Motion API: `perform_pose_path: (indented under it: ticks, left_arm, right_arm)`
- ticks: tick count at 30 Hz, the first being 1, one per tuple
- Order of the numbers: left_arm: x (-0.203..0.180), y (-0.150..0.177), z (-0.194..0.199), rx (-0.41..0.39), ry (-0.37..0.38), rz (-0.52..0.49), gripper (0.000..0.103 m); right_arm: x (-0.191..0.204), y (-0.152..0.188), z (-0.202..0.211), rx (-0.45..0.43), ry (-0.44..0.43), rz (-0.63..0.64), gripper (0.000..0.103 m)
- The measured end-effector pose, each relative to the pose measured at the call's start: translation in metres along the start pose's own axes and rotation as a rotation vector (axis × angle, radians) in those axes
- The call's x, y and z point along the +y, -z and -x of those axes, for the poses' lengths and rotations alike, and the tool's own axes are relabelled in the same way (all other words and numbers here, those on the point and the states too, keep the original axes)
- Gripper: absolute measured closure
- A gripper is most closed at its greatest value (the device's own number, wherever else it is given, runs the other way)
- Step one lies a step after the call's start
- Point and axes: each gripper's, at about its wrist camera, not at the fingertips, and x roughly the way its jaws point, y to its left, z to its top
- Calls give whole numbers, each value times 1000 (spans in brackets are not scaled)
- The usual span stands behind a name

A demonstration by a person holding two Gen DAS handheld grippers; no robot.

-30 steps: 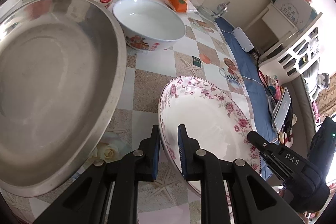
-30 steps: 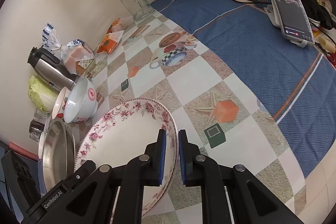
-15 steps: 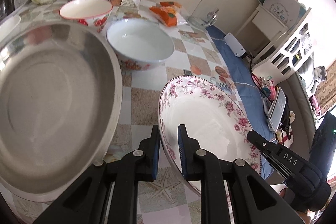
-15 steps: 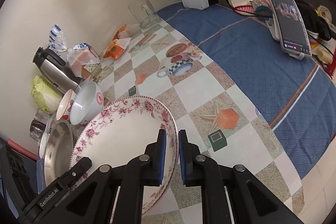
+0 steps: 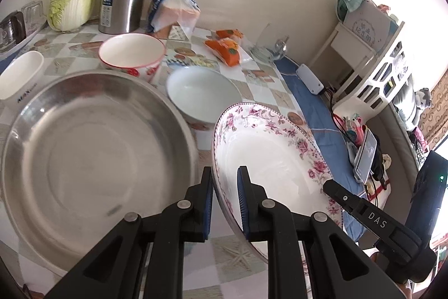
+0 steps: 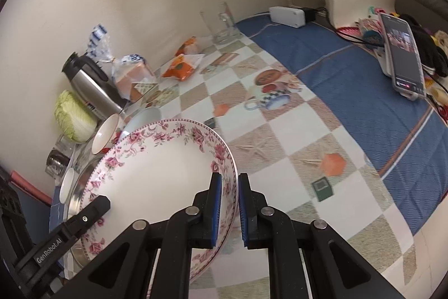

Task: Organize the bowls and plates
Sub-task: 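Carry the pink-floral plate with both grippers and lower it into the steel basin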

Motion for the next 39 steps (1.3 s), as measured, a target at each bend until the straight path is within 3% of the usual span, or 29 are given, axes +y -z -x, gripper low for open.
perform_pose_path:
  ticks: [31, 39]
  left_arm:
    - [114, -26, 60, -89, -102, 117, 86]
    - [148, -26, 71, -110, -118, 209, 86]
  right_arm:
    - [127, 31, -28, 57, -86, 172, 90]
    - [159, 38, -39, 82, -116, 208, 90]
